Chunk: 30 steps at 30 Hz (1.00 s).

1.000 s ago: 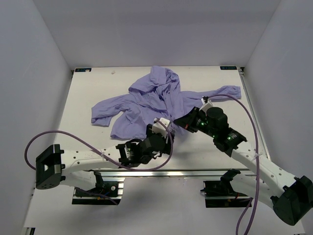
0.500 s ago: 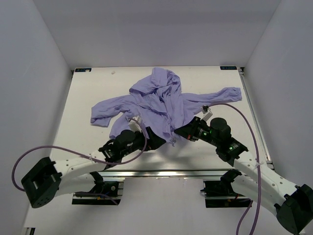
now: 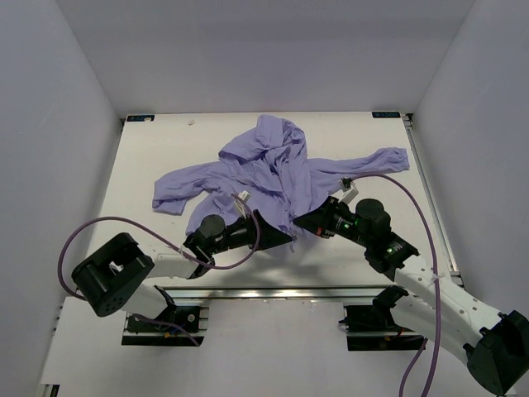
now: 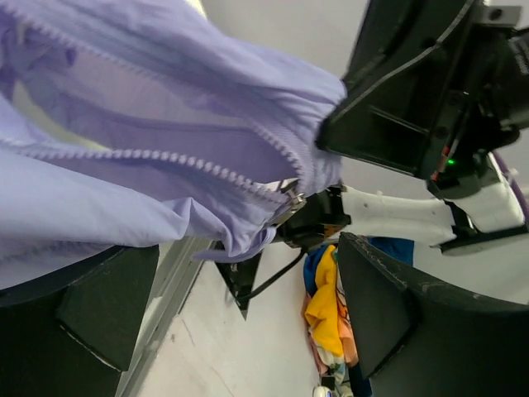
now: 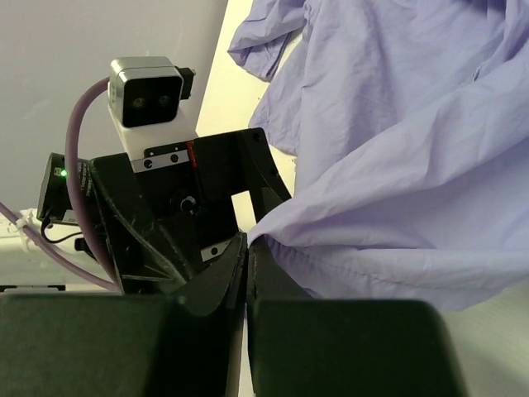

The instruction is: Zip up the jacket

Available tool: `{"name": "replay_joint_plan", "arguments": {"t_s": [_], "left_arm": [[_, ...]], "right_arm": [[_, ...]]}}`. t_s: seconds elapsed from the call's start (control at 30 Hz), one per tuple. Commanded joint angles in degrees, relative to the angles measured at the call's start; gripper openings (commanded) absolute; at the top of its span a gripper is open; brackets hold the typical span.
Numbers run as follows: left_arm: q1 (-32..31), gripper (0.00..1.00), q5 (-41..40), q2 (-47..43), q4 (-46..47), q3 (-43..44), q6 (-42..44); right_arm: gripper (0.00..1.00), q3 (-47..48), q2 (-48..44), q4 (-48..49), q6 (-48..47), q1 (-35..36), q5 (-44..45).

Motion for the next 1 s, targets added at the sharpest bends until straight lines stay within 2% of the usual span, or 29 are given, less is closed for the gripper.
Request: {"name": "replay_joint_plan", "arguments": {"t_s": [0.0,0.1,0.23,0.47,0.5,0.67,0.73,0.97], "left_arm": [[0.16,0.98,3.96,0.39,6.5,1.67,-0.07],[0.07,0.96,4.4,0.83,5.63,3.25,1.25],[0.16,0.85,3.44,0.31,4.74,3.61,1.87],[0.16,0.61,1.86,-1.45,3.52,3.52,2.05],[0.16,0.55,1.68,-1.97,2.99,3.52,2.13],[0.16,0.45,1.77,-2.68,2.46,3.96,2.4],[0.08,0.35,1.94,-2.77,2.37,4.05,2.4],[0.16,0.34,1.77,-4.09,1.58,3.26,2.66]], "right_arm": [[0.0,-0.24,-0.27,3.7,0.9,-0.06,-0.31],[0.0,-0.68,-0.18,4.4,1.34,-0.06,-0.48],[0.0,-0.59,-0.27,4.67,1.61,-0.06,-0.66],[0.0,-1.46,-0.36,3.79,1.34,-0.14,-0.83],[0.0,-1.64,-0.45,3.62,1.34,-0.06,-0.83],[0.0,-2.08,-0.53,4.05,1.52,-0.14,-0.66],[0.0,-1.99,-0.36,4.32,1.52,-0.15,-0.57],[0.0,-2.43,0.08,3.62,0.9,-0.06,0.04]]}}
